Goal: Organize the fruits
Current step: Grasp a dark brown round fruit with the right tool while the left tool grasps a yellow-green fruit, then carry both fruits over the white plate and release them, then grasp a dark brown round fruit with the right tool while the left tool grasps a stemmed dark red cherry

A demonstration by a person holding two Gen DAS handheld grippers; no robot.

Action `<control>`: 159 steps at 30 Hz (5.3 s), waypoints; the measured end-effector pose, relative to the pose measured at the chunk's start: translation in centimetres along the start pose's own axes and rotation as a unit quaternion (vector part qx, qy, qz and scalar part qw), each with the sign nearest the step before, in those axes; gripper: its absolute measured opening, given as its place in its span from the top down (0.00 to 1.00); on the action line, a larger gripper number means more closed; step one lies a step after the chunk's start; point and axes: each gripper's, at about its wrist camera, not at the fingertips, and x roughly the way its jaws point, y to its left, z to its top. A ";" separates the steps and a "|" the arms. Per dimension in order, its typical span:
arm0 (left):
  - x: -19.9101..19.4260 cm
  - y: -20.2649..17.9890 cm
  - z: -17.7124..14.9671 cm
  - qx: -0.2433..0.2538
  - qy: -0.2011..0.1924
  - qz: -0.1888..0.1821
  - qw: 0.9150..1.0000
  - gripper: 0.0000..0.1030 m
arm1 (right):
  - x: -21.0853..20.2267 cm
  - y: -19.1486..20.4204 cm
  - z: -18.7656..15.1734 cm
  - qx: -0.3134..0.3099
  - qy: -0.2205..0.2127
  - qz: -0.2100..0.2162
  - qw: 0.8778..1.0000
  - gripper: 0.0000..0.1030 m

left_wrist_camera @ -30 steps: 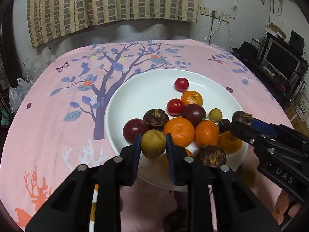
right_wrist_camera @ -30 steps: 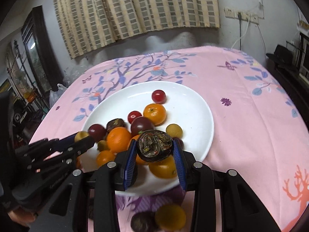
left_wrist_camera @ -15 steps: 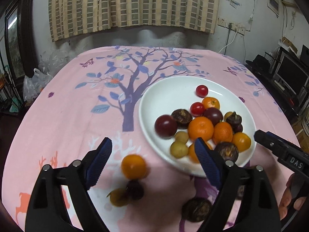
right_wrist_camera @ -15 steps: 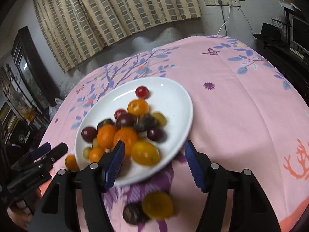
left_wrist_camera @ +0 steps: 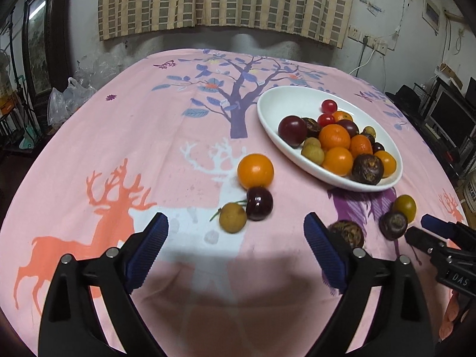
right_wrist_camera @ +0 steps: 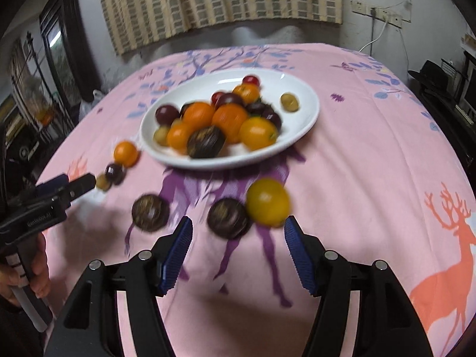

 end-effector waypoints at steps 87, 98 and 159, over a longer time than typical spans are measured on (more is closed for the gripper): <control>5.0 -8.1 10.2 0.072 0.014 -0.111 0.991 0.76 | 4.5 -3.6 10.7 0.074 -0.057 0.031 0.995 0.65; 6.2 -8.1 11.2 0.040 0.014 -0.100 0.994 0.40 | 5.1 -3.9 11.5 0.097 -0.059 0.049 0.992 0.44; 3.1 -0.7 -1.6 0.081 0.057 -0.012 0.995 0.33 | 1.5 5.5 0.7 -0.031 -0.004 0.048 0.998 0.58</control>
